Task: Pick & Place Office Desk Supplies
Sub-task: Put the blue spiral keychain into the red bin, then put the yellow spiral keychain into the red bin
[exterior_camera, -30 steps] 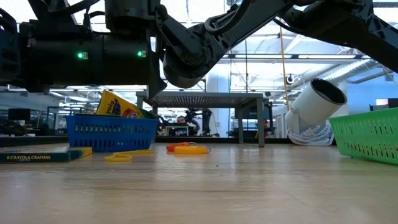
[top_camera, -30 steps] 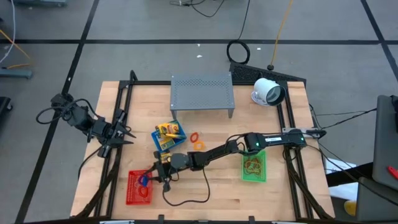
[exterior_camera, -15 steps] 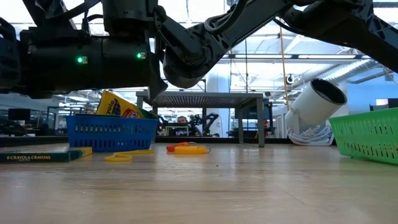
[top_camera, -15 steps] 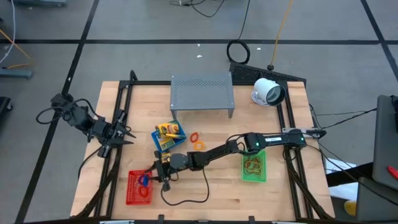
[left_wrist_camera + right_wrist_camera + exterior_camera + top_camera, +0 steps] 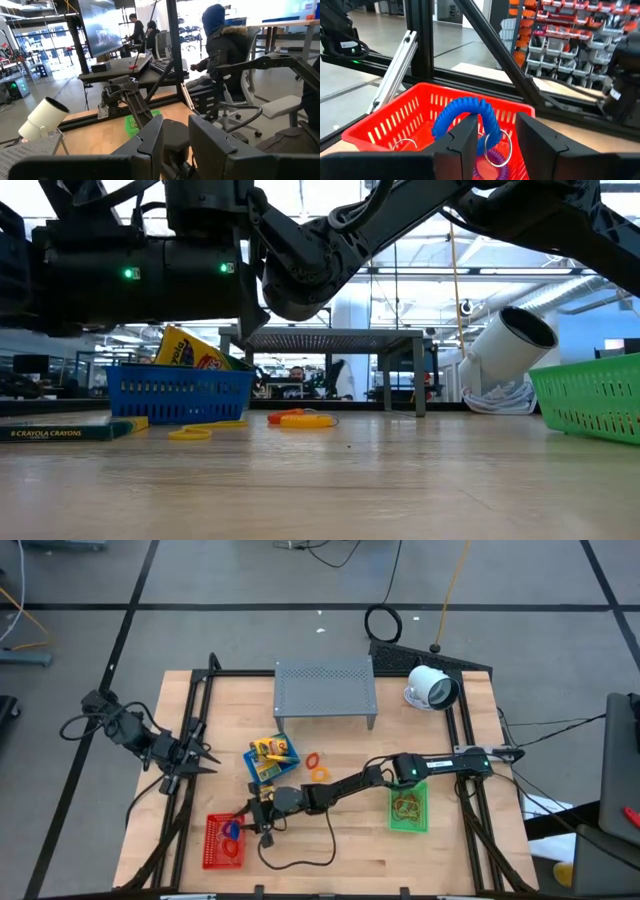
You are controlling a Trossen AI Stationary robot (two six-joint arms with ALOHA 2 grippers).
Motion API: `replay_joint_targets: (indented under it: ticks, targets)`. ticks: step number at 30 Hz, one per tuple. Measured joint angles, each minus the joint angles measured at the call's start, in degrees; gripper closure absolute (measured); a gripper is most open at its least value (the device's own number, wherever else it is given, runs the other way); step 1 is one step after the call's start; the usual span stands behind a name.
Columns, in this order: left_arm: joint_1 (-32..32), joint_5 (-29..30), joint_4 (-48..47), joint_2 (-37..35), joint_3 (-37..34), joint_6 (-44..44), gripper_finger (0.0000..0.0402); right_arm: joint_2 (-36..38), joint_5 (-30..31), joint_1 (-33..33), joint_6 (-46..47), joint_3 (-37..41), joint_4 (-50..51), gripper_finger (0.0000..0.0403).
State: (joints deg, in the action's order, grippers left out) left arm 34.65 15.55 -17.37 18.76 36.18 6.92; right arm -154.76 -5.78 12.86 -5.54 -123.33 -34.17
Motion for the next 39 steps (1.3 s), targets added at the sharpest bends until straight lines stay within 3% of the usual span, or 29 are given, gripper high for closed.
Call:
replay_joint_targets:
  ticks: [3,6,9,10,13,16,30,35,39]
  targets:
    - [0.0,0.0,0.0,0.0,0.0,-0.1,0.03,0.0,0.9,-0.3,2.3,0.0,0.2,0.0277]
    - [0.0,0.0,0.0,0.0,0.0,-0.1,0.03,0.0,-3.7,-0.9,3.3,0.0,-0.2,0.0277]
    - [0.0,0.0,0.0,0.0,0.0,-0.1,0.03,0.0,5.0,-0.6,2.4,0.0,0.5,0.0277]
    - [0.0,0.0,0.0,0.0,0.0,-0.1,0.03,0.0,4.5,-0.6,1.5,0.0,0.8,0.0277]
    - [0.0,0.0,0.0,0.0,0.0,-0.1,0.03,0.0,-4.7,-0.6,1.5,0.0,-0.2,0.0277]
    - [0.0,0.0,0.0,0.0,0.0,-0.1,0.03,0.1,1.1,0.0,0.5,0.0,0.4,0.0277]
    - [0.0,0.0,0.0,0.0,0.0,-0.6,0.03,1.2,-0.2,0.1,-2.3,0.0,0.1,0.0277]
    - [0.0,0.0,-0.5,0.0,0.0,-1.5,0.03,5.7,-0.3,0.4,-4.5,0.0,5.5,0.0277]
    - [0.0,-0.4,-0.6,0.0,0.0,-1.5,0.03,10.7,-0.2,0.4,-6.3,0.0,18.8,0.0277]
